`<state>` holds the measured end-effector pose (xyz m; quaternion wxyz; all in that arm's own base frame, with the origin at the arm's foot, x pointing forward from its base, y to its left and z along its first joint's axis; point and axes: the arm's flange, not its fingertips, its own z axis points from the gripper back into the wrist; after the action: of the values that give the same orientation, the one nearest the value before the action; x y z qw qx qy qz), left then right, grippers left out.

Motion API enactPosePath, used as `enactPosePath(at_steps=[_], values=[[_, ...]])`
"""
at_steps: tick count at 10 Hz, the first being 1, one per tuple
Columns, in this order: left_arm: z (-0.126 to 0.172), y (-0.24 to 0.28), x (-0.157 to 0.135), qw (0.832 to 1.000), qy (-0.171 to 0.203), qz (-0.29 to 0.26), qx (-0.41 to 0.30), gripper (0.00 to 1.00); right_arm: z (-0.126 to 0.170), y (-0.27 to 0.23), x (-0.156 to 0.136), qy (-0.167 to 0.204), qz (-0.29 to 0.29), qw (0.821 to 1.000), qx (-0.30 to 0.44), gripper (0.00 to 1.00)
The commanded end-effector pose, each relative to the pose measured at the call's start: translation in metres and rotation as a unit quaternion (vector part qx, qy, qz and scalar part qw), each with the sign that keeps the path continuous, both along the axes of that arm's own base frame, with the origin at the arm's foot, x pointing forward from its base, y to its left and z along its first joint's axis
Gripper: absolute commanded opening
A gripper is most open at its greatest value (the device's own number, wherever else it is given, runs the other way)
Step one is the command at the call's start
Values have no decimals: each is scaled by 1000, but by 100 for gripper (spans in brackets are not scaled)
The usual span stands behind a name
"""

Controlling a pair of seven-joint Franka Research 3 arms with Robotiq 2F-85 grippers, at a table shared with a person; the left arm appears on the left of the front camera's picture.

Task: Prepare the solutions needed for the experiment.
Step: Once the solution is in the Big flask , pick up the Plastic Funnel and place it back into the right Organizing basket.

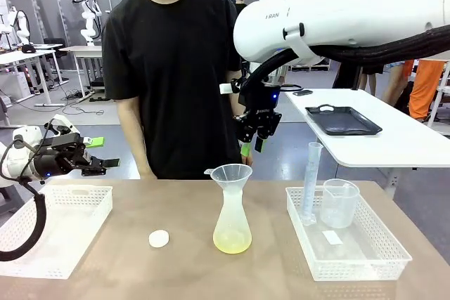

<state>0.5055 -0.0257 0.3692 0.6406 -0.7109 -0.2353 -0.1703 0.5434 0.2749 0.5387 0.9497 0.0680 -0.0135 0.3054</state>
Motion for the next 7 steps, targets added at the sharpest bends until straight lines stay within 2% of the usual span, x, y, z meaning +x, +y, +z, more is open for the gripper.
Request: enactPosePath(at_steps=[1, 4, 7], values=[[0, -1, -2, 1000, -3, 0, 11, 100, 5, -3, -1, -1, -7, 1000, 5, 47], [0, -1, -2, 1000, -3, 0, 11, 100, -2, 2, -1, 9, 2, 1000, -5, 47], [0, -1, -2, 1000, -3, 0, 11, 100, -12, -1, 0, 17, -30, 999, -4, 47]])
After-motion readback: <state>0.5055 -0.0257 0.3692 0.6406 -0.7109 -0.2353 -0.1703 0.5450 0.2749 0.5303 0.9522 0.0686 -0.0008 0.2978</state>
